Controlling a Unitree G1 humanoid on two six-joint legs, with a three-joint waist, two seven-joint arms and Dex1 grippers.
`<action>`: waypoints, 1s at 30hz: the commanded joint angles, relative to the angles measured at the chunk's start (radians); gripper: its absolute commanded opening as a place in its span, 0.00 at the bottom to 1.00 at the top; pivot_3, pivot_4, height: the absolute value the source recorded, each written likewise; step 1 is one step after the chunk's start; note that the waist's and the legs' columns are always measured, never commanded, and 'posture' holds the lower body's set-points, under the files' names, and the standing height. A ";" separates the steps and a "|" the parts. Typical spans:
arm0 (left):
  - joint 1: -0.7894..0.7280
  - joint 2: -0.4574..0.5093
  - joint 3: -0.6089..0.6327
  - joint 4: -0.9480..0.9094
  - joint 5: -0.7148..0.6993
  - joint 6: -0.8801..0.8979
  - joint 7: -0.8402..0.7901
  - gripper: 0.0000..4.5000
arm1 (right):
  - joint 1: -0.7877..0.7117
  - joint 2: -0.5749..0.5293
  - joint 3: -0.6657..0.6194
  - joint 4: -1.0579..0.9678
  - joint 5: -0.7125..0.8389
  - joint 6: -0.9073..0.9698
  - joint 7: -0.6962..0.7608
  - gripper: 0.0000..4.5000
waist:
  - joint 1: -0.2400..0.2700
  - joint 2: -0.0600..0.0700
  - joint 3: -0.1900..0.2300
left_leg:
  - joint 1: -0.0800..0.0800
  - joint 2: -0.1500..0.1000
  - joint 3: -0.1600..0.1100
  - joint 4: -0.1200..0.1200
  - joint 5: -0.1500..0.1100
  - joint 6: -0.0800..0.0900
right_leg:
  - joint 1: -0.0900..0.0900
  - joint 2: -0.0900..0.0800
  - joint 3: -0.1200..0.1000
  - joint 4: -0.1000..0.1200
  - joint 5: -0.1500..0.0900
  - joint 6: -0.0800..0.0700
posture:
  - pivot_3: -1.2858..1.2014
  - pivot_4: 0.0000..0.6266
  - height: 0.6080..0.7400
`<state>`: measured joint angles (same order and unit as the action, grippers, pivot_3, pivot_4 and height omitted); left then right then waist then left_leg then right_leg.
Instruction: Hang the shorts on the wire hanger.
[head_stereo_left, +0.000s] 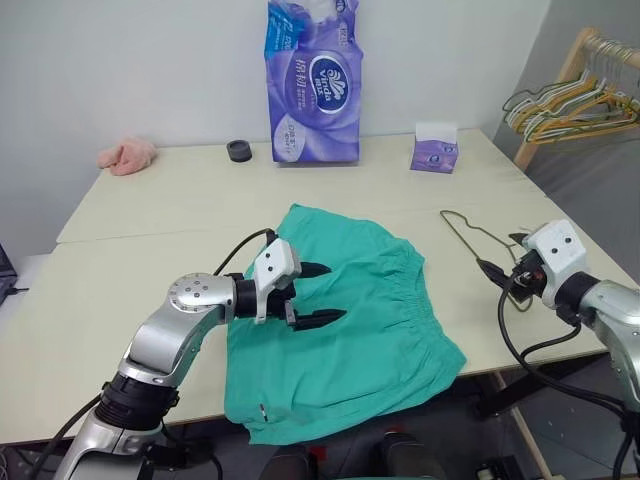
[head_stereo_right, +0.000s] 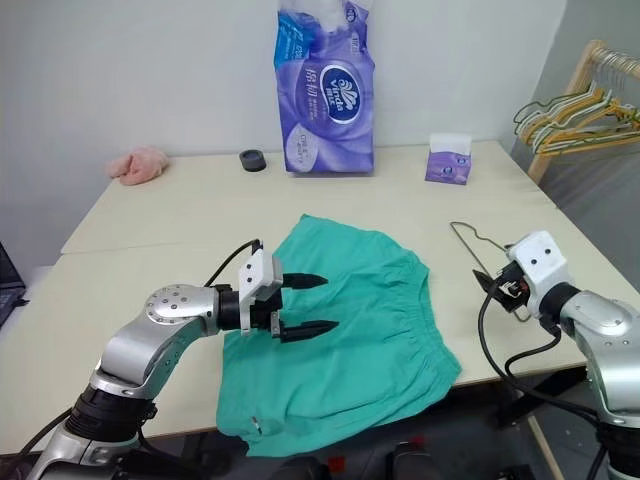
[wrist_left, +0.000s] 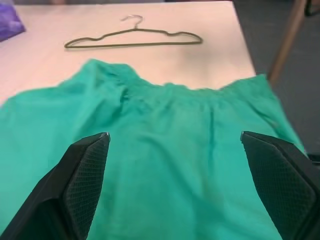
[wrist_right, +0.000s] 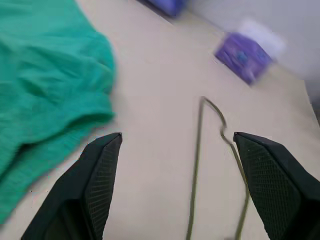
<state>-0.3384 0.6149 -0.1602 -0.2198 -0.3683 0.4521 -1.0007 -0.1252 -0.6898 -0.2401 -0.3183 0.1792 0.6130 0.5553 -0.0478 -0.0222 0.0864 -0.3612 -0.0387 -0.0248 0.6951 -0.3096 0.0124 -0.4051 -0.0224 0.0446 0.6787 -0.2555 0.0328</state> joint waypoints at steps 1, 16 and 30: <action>-0.018 -0.012 -0.024 -0.008 0.024 -0.040 -0.009 0.99 | -0.037 0.033 -0.062 0.065 0.001 0.073 -0.093 0.84 | -0.009 0.000 0.000 | 0.000 0.000 0.000 0.000 0.000 0.000 | 0.000 0.000 0.000 0.000 0.000 0.000 | 0.45 0.11 1.00; -0.158 -0.026 -0.042 0.018 0.023 -0.030 -0.070 0.99 | -0.231 0.005 0.003 0.629 -0.040 0.033 -0.081 0.84 | -0.043 0.002 0.001 | 0.000 0.000 0.001 -0.002 0.000 0.001 | 0.000 0.001 0.000 -0.001 0.000 0.000 | 0.45 0.13 1.00; -0.157 -0.035 -0.051 -0.012 0.024 -0.010 -0.076 1.00 | -0.343 -0.037 0.133 0.940 -0.061 0.131 0.101 0.56 | -0.053 0.000 0.001 | 0.000 0.000 0.000 -0.002 0.000 0.001 | 0.002 0.001 0.000 -0.003 0.000 0.001 | 0.46 0.11 1.00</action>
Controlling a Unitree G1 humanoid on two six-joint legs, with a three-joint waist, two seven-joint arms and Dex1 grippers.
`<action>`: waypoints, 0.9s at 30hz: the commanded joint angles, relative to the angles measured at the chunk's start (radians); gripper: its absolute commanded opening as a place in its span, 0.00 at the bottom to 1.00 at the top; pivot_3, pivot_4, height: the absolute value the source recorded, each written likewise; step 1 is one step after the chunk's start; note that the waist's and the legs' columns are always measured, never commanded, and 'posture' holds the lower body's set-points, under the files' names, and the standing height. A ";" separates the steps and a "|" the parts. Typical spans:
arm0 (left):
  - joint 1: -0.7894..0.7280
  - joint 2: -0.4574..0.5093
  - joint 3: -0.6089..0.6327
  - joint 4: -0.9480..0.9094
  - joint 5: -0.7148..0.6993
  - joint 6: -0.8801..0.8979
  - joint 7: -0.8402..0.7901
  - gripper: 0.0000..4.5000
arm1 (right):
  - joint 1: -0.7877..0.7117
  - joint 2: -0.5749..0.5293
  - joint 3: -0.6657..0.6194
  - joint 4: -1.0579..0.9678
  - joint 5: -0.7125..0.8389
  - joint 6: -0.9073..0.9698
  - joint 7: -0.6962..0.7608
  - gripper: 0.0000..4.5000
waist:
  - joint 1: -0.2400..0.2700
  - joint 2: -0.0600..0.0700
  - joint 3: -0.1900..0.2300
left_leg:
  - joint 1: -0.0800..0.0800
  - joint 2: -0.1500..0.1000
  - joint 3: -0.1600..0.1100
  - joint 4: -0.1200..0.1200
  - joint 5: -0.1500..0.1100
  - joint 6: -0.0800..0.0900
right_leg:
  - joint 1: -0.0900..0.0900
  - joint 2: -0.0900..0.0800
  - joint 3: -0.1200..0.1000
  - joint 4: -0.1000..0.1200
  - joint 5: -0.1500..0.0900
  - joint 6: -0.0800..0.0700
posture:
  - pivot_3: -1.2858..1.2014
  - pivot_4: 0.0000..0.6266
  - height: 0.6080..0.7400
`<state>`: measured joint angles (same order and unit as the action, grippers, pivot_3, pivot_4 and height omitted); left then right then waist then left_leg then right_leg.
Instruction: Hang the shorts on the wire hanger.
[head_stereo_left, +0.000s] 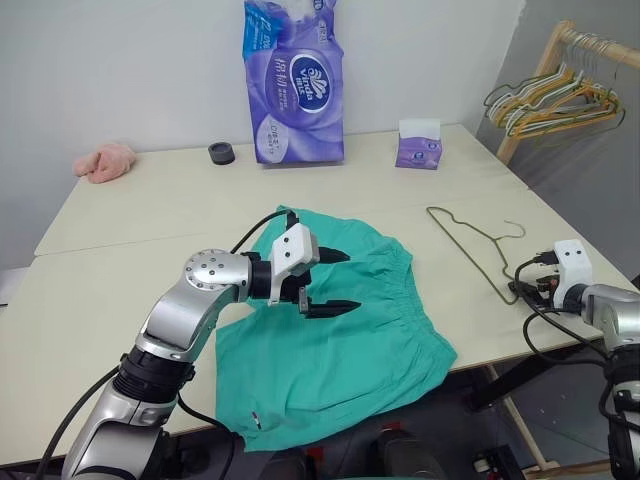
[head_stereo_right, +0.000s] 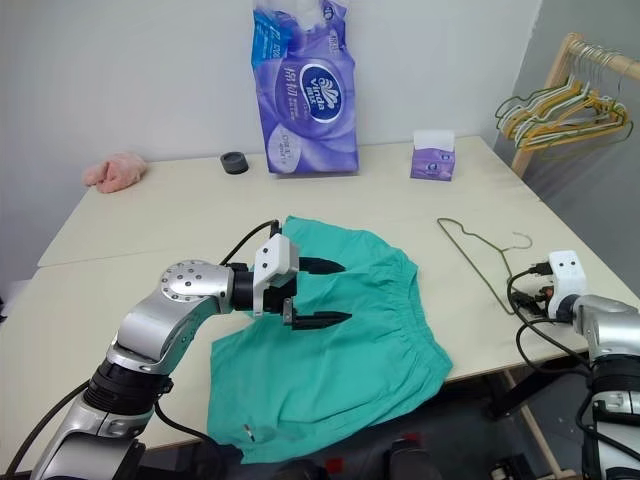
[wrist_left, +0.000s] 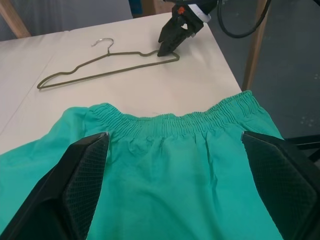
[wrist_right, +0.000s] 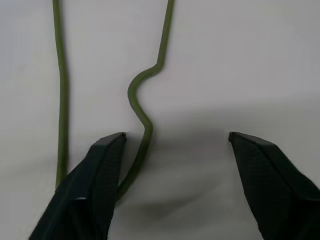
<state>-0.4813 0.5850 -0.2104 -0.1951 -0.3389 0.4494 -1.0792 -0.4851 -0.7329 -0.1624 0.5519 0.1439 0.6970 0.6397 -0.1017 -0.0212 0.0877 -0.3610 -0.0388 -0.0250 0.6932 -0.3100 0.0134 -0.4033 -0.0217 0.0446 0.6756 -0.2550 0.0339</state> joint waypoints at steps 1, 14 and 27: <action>-0.013 -0.006 -0.002 -0.039 -0.004 -0.008 0.003 1.00 | 0.018 0.011 0.064 0.084 -0.036 0.045 0.009 0.49 | 0.001 -0.003 -0.002 | 0.000 0.000 0.000 0.000 0.000 0.000 | 0.000 0.000 0.000 0.000 0.000 0.000 | 0.46 0.11 1.00; -0.039 -0.055 0.029 0.022 0.033 -0.037 0.096 1.00 | 0.020 0.060 0.018 0.036 -0.050 -0.050 -0.176 0.00 | 0.015 -0.010 -0.015 | 0.015 0.000 -0.004 -0.002 -0.004 0.007 | 0.028 -0.001 -0.003 -0.031 0.010 0.011 | 0.46 0.08 1.00; -0.209 -0.004 0.161 0.338 0.024 -0.050 0.112 1.00 | 0.118 -0.032 0.105 -0.628 -0.118 -0.150 -0.113 0.00 | 0.011 0.012 -0.014 | -0.007 -0.001 0.002 -0.001 -0.005 0.008 | -0.001 -0.002 0.002 -0.017 0.011 0.011 | 0.46 0.06 1.00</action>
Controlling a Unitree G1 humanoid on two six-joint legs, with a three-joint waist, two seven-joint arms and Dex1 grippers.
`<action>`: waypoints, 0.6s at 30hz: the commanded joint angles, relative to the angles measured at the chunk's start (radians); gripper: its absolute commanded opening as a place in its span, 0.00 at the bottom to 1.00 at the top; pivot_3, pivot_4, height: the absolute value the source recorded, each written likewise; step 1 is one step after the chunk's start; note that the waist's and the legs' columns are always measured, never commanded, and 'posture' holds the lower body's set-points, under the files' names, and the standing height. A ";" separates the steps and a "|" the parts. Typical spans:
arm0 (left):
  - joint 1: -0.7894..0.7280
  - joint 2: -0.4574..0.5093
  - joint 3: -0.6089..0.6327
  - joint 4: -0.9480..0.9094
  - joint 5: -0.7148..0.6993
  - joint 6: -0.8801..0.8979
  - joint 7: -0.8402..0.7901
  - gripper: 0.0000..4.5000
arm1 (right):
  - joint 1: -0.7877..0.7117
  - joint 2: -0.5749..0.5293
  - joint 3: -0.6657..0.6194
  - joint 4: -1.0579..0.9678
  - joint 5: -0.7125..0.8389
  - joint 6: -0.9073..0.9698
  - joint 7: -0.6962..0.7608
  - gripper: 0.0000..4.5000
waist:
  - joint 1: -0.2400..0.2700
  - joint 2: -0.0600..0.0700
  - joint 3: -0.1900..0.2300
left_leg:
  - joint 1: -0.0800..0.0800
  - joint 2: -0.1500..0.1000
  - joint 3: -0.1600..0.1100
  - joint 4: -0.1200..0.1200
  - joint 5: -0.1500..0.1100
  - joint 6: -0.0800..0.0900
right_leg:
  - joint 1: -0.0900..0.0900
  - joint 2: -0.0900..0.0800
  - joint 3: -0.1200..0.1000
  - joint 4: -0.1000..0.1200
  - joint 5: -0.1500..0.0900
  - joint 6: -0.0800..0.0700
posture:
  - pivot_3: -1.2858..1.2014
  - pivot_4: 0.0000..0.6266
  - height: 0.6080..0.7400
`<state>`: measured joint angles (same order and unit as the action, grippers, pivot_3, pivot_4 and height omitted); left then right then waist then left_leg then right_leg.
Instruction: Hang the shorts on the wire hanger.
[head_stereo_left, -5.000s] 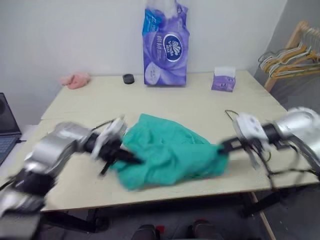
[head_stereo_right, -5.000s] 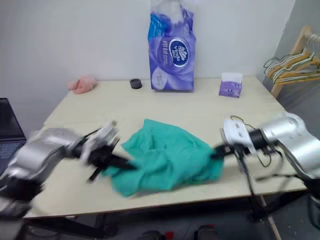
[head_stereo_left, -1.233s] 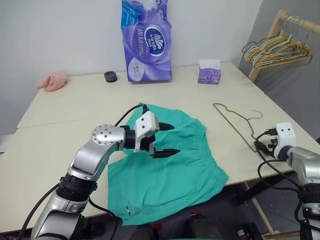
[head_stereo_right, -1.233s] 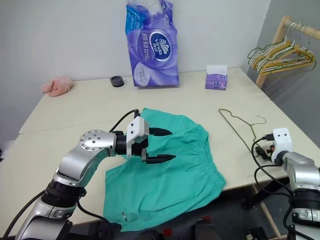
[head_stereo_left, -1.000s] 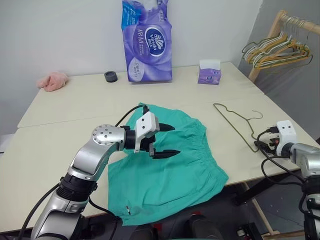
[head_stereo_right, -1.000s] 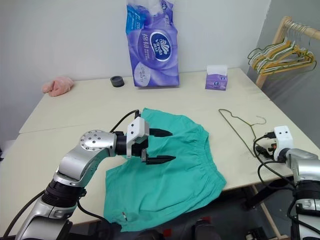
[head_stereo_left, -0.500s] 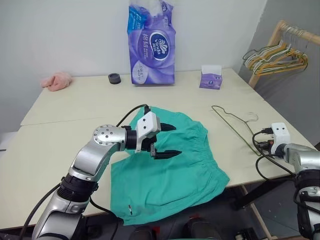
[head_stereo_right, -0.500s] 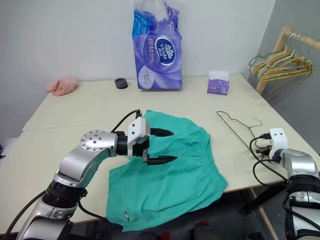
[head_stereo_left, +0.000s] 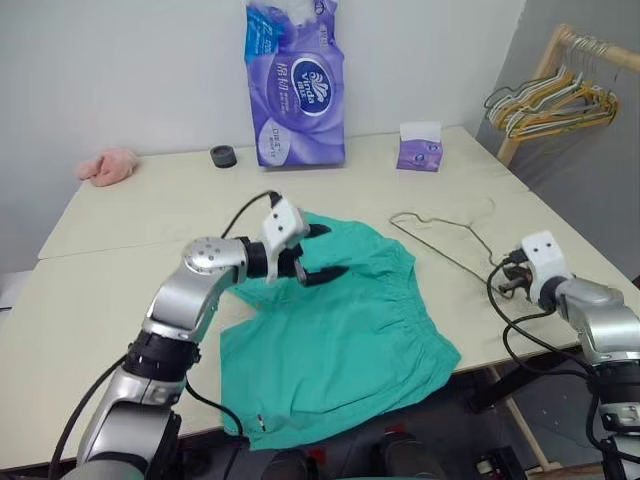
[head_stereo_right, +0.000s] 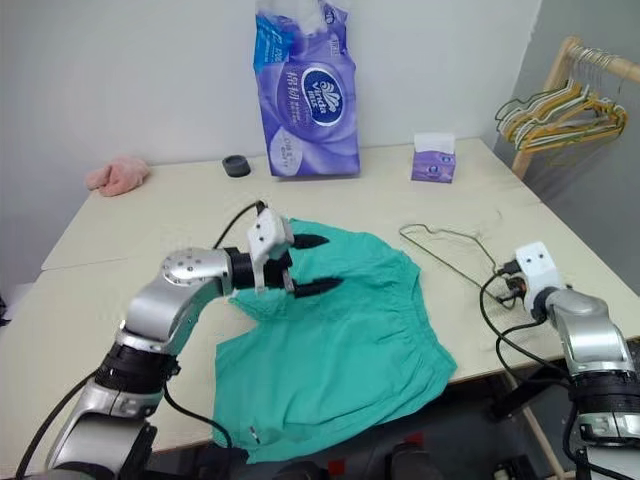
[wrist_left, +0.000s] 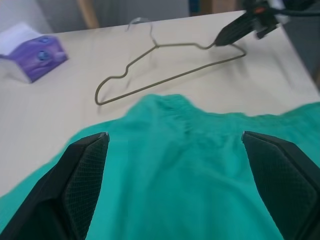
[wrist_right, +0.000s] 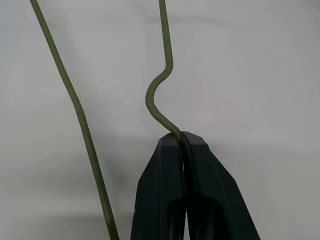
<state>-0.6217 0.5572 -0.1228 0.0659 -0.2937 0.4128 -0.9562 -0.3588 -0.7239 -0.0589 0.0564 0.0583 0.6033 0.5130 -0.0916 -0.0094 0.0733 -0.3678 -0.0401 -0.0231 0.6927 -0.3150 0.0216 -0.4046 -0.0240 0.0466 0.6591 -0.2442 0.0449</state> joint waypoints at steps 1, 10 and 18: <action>-0.102 0.029 0.091 0.126 -0.024 -0.016 -0.012 1.00 | -0.007 -0.052 0.012 -0.162 -0.049 -0.079 0.014 0.00 | 0.002 0.000 0.000 | 0.000 0.000 0.000 0.000 0.000 0.000 | 0.000 0.000 -0.001 0.000 0.000 0.000 | 0.46 0.06 1.00; -0.257 0.097 0.113 0.362 -0.066 0.111 -0.204 1.00 | -0.012 -0.105 0.121 -0.277 -0.200 -0.353 0.033 0.00 | 0.001 -0.001 0.000 | -0.001 0.000 0.000 0.001 0.000 0.000 | 0.000 0.000 0.000 -0.001 0.000 0.000 | 0.45 0.06 1.00; -0.215 0.155 0.021 0.335 -0.029 0.159 -0.352 1.00 | -0.030 -0.114 0.191 -0.309 -0.306 -0.620 0.057 0.00 | -0.010 -0.002 0.001 | -0.002 0.000 0.000 0.001 0.000 0.000 | -0.002 0.000 0.000 0.000 -0.001 -0.001 | 0.45 0.06 1.00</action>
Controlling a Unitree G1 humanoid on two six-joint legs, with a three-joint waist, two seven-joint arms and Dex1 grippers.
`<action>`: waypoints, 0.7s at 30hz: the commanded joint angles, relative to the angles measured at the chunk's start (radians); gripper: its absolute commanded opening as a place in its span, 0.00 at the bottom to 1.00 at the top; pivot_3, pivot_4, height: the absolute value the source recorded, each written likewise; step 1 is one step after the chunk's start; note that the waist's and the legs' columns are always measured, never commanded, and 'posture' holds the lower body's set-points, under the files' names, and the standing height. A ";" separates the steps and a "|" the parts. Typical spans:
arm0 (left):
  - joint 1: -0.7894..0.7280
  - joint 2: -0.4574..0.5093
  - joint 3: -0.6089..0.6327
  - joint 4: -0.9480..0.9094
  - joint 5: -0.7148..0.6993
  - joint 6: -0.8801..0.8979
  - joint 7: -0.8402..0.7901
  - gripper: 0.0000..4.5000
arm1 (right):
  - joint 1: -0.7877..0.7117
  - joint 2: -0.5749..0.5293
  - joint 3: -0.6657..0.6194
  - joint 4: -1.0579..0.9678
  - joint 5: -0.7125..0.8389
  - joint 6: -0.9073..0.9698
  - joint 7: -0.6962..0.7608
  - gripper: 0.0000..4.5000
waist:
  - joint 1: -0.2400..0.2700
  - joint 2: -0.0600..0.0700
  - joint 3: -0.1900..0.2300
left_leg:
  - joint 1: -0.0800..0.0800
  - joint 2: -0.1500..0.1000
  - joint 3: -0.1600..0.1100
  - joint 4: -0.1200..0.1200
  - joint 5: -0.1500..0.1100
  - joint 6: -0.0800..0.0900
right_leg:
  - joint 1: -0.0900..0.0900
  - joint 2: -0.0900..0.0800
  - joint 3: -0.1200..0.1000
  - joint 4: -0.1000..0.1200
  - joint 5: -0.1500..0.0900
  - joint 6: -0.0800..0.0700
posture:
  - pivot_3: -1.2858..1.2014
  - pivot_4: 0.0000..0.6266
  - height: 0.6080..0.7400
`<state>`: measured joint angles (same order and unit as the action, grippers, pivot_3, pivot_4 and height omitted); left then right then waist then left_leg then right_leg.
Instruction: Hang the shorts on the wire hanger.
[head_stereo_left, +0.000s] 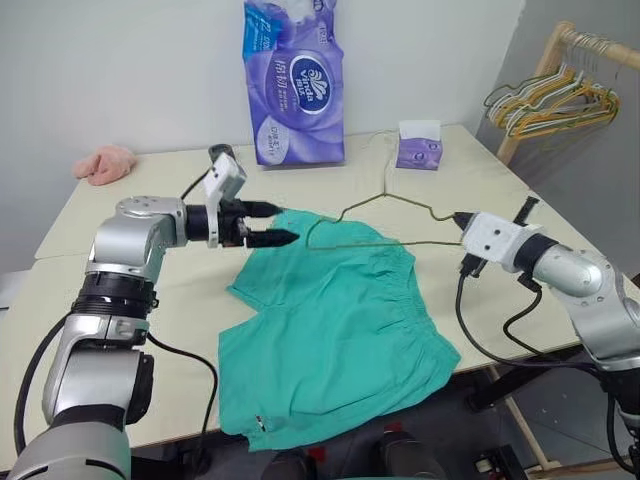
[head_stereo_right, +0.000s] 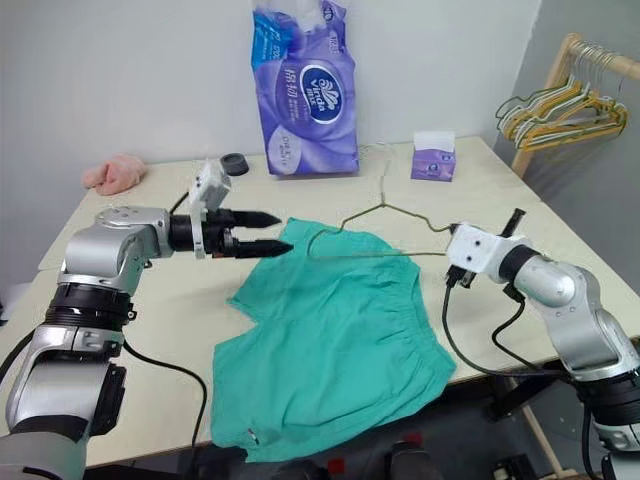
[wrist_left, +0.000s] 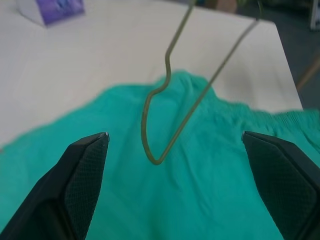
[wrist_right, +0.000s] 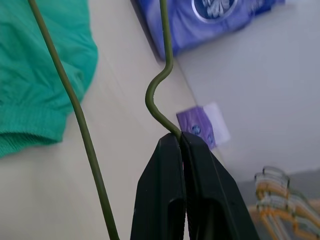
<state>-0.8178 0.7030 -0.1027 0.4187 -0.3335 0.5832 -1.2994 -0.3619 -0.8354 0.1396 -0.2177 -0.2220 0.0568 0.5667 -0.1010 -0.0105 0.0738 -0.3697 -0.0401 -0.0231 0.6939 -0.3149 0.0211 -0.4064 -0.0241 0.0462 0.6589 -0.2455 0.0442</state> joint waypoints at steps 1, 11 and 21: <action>-0.015 0.009 -0.007 -0.020 0.015 -0.015 -0.017 1.00 | -0.028 0.000 -0.003 -0.033 -0.033 -0.095 0.005 0.00 | 0.000 0.000 0.000 | 0.000 0.000 0.000 0.000 0.000 0.000 | 0.000 0.000 0.000 0.000 0.000 0.000 | 0.45 0.06 1.00; 0.128 0.047 -0.090 -0.185 0.018 0.007 -0.138 1.00 | -0.047 0.056 0.003 -0.057 -0.045 -0.185 0.028 0.00 | -0.010 -0.001 0.000 | 0.001 0.000 0.000 0.001 0.000 0.000 | 0.000 0.000 0.000 0.002 0.000 0.000 | 0.45 0.07 1.00; 0.112 0.030 -0.086 -0.131 0.033 0.008 -0.128 0.80 | -0.058 0.088 -0.020 -0.065 -0.021 -0.206 0.032 0.00 | -0.011 -0.001 0.000 | 0.002 0.000 0.000 0.002 0.000 0.000 | 0.001 0.000 0.000 0.003 0.000 -0.001 | 0.45 0.07 1.00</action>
<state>-0.6761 0.7268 -0.2009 0.2937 -0.2924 0.5843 -1.4190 -0.3961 -0.7560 0.1641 -0.2399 -0.2619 -0.1339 0.6072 -0.1120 -0.0113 0.0742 -0.3681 -0.0402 -0.0232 0.6954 -0.3149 0.0213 -0.4053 -0.0240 0.0464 0.6620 -0.2456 0.0437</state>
